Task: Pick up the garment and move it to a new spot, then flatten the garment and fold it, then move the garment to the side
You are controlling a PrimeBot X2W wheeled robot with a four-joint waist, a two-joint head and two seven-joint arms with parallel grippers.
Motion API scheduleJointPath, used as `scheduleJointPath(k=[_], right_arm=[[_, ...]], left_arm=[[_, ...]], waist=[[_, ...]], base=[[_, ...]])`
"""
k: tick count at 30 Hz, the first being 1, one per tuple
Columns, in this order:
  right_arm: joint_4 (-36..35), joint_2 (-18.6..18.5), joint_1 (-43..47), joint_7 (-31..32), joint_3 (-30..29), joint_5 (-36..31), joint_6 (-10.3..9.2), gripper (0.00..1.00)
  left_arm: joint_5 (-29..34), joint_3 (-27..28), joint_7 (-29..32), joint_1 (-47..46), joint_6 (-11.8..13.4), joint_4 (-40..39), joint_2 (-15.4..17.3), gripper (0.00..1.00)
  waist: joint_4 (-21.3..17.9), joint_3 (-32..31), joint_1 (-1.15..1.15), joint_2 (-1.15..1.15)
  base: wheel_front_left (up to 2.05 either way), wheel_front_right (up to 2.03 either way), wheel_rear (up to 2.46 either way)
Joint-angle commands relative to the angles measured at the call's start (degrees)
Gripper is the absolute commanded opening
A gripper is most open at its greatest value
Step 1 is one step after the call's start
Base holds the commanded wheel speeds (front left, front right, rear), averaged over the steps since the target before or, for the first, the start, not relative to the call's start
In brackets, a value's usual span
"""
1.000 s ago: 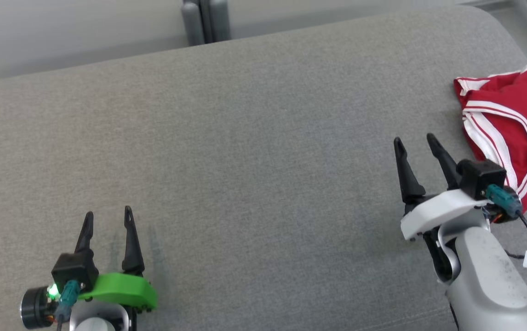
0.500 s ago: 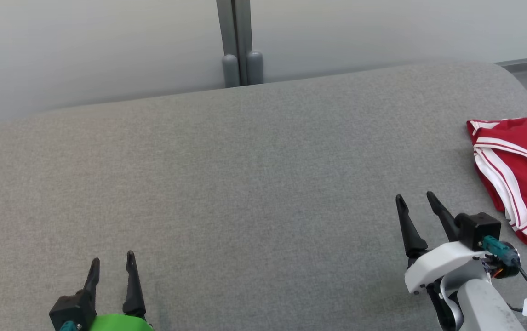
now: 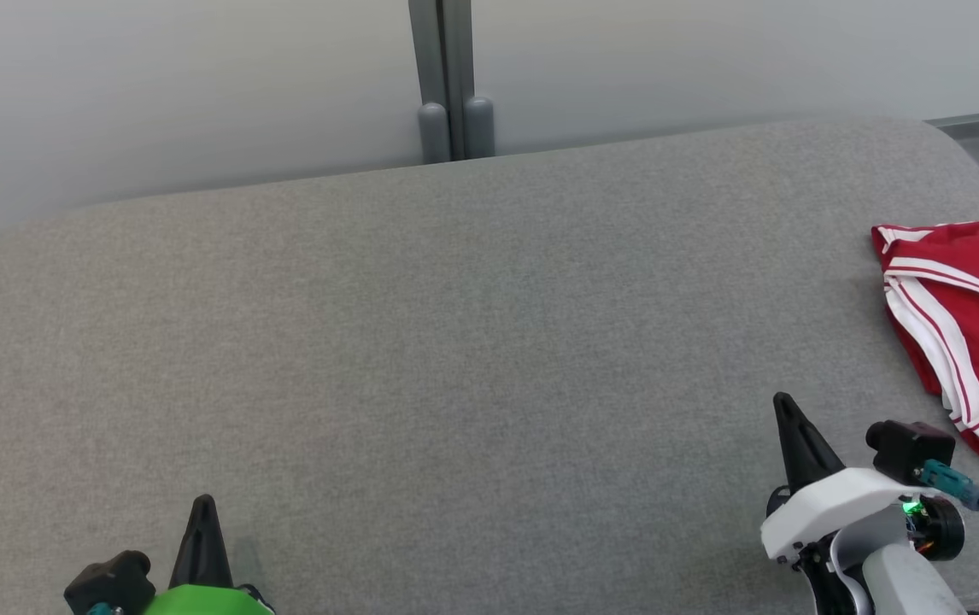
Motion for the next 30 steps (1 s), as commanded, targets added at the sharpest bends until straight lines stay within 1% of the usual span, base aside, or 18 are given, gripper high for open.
scheduleJointPath(k=[1, 16, 30], right_arm=[[-1.53, -0.22, -0.49, 0.47, -0.34, 2.72, -0.01, 0.00], [-4.24, -0.33, 0.59, 3.90, -1.39, 16.72, -0.02, 0.00], [-6.17, -0.43, 1.36, 6.77, -2.36, 27.79, -0.03, 0.00]], left_arm=[[-2.39, 0.38, 0.57, -1.61, -0.37, -1.18, 0.22, 0.00], [-15.71, 1.63, 4.13, -3.01, -0.99, -2.73, 0.31, 0.00], [-26.26, 2.73, 7.06, -4.18, -1.55, -3.80, 0.38, 0.00]], waist=[[0.06, -0.02, 0.00, 0.00], [0.66, -0.20, 0.00, 0.00], [1.22, -0.37, 0.00, 0.00]], base=[[0.00, 0.00, 0.00], [0.00, 0.00, 0.00], [0.00, 0.00, 0.00]])
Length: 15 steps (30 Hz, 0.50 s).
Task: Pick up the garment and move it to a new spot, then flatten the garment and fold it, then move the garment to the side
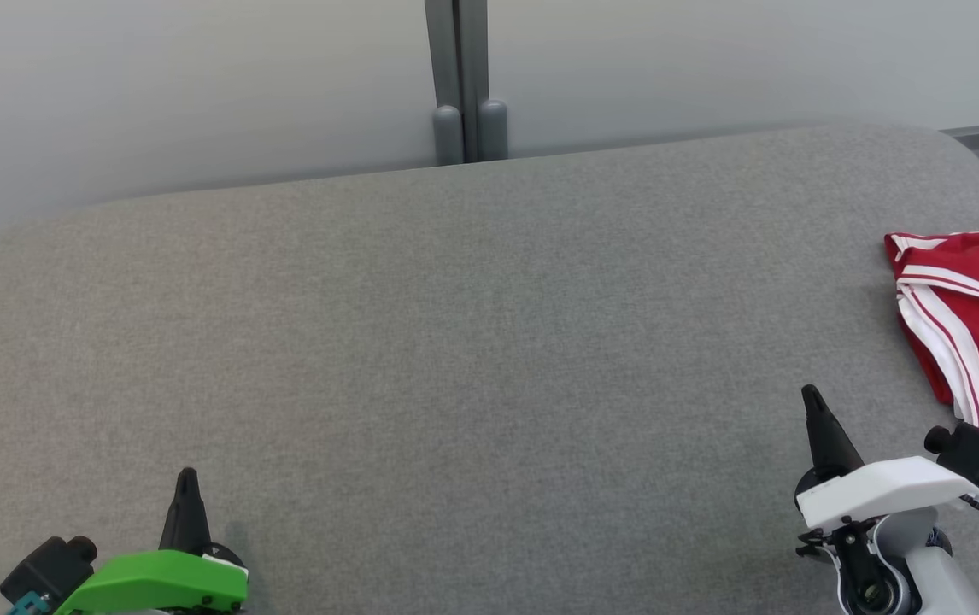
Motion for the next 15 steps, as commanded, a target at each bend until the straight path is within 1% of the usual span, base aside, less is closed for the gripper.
scheduleJointPath(k=[1, 15], right_arm=[[-1.34, -0.34, -0.01, 0.64, -0.35, 2.74, -0.02, 0.00], [-3.08, -0.43, 0.62, 3.29, -1.30, 12.81, -0.03, 0.00]], left_arm=[[-2.53, 0.56, 0.63, -1.69, -0.42, -1.05, 0.36, 0.00], [-12.09, 1.52, 3.29, -2.80, -0.95, -1.88, 0.44, 0.00]], waist=[[0.10, -0.04, 0.00, 0.00], [0.71, -0.22, 0.00, 0.00]], base=[[0.00, 0.00, 0.00], [0.00, 0.00, 0.00]])
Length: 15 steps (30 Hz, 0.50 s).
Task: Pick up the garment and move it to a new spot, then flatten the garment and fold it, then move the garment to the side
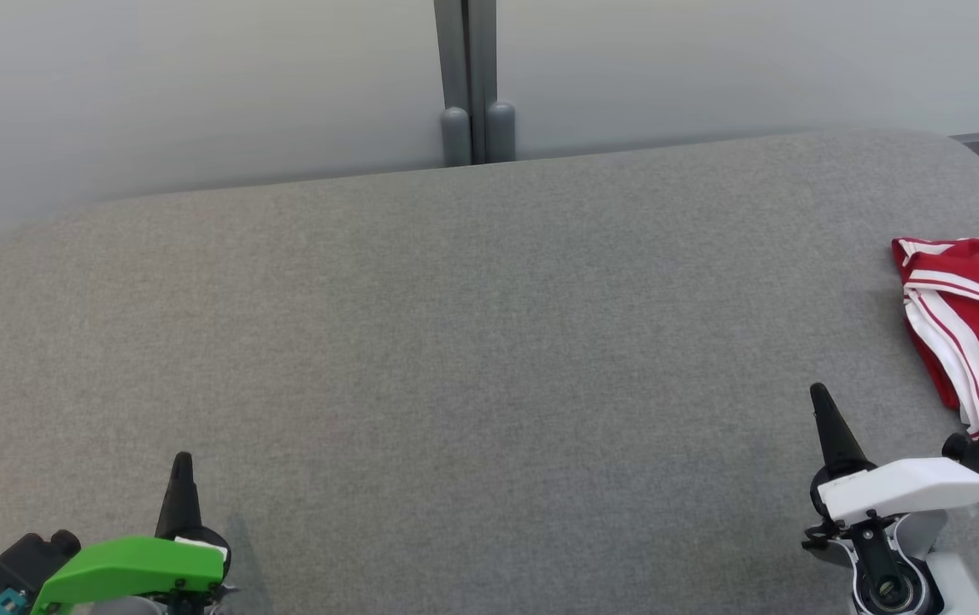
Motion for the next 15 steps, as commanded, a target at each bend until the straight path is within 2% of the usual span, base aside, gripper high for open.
scheduleJointPath(k=[1, 15], right_arm=[[-1.05, -0.36, -0.10, 0.43, -0.35, 1.78, -0.03, 0.00], [-2.41, -0.41, 0.54, 2.55, -1.07, 9.84, -0.03, 0.00]], left_arm=[[-1.59, 0.31, 0.35, -1.59, -0.32, -0.75, 0.41, 0.00], [-9.31, 1.17, 2.53, -2.49, -0.76, -1.43, 0.48, 0.00]], waist=[[0.06, -0.02, 0.00, 0.00], [0.62, -0.20, 0.00, 0.00]], base=[[0.00, 0.00, 0.00], [0.00, 0.00, 0.00]])
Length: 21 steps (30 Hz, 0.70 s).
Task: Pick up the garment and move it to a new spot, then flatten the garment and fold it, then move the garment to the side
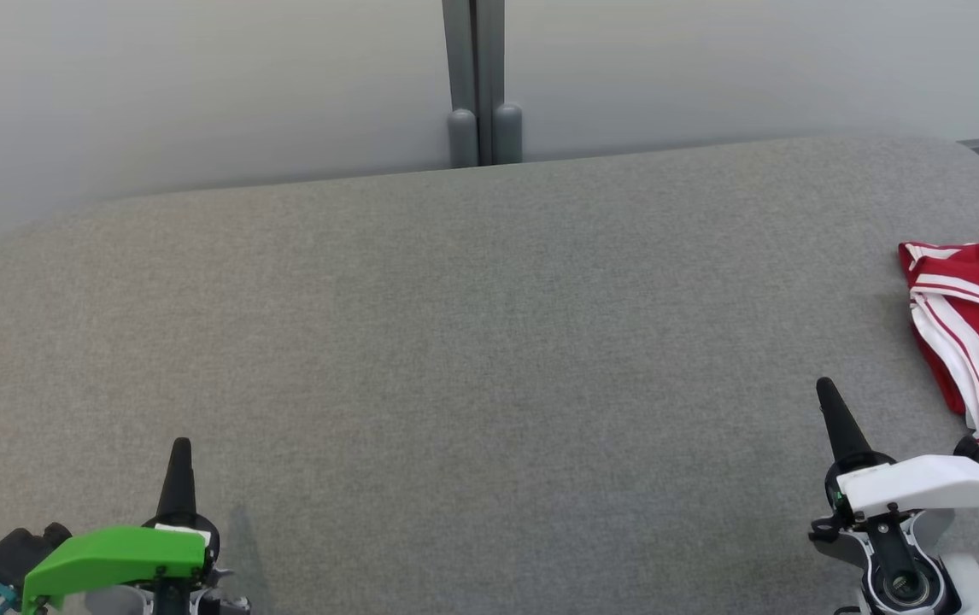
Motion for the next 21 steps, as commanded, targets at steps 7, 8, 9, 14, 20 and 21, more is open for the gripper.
scheduleJointPath(k=[7, 8, 9, 14, 20, 21], right_arm=[[-1.41, -0.34, 0.56, 1.23, -0.53, 4.61, -0.02, 0.00], [-1.48, -0.34, 0.59, 1.34, -0.58, 5.08, -0.02, 0.00], [-1.58, -0.35, 0.62, 1.47, -0.64, 5.63, -0.02, 0.00], [-1.99, -0.37, 0.68, 2.15, -0.87, 8.02, -0.03, 0.00], [-2.47, -0.39, 0.89, 2.89, -1.14, 10.86, -0.03, 0.00], [-2.55, -0.40, 0.93, 2.99, -1.20, 11.35, -0.03, 0.00]], left_arm=[[-4.51, 0.72, 1.18, -1.87, -0.50, -0.99, 0.47, 0.00], [-4.97, 0.75, 1.31, -1.94, -0.51, -1.02, 0.48, 0.00], [-5.50, 0.81, 1.46, -1.99, -0.55, -1.07, 0.48, 0.00], [-7.76, 1.04, 2.17, -2.09, -0.67, -1.21, 0.50, 0.00], [-10.44, 1.31, 2.84, -2.53, -0.79, -1.41, 0.51, 0.00], [-10.93, 1.37, 3.02, -2.61, -0.83, -1.46, 0.52, 0.00]], waist=[[0.30, -0.10, 0.00, 0.00], [0.33, -0.11, 0.00, 0.00], [0.38, -0.12, 0.00, 0.00], [0.57, -0.18, 0.00, 0.00], [0.81, -0.26, 0.00, 0.00], [0.86, -0.27, 0.00, 0.00]], base=[[0.00, 0.00, 0.00], [0.00, 0.00, 0.00], [0.00, 0.00, 0.00], [0.00, 0.00, 0.00], [0.00, 0.00, 0.00], [0.00, 0.00, 0.00]])
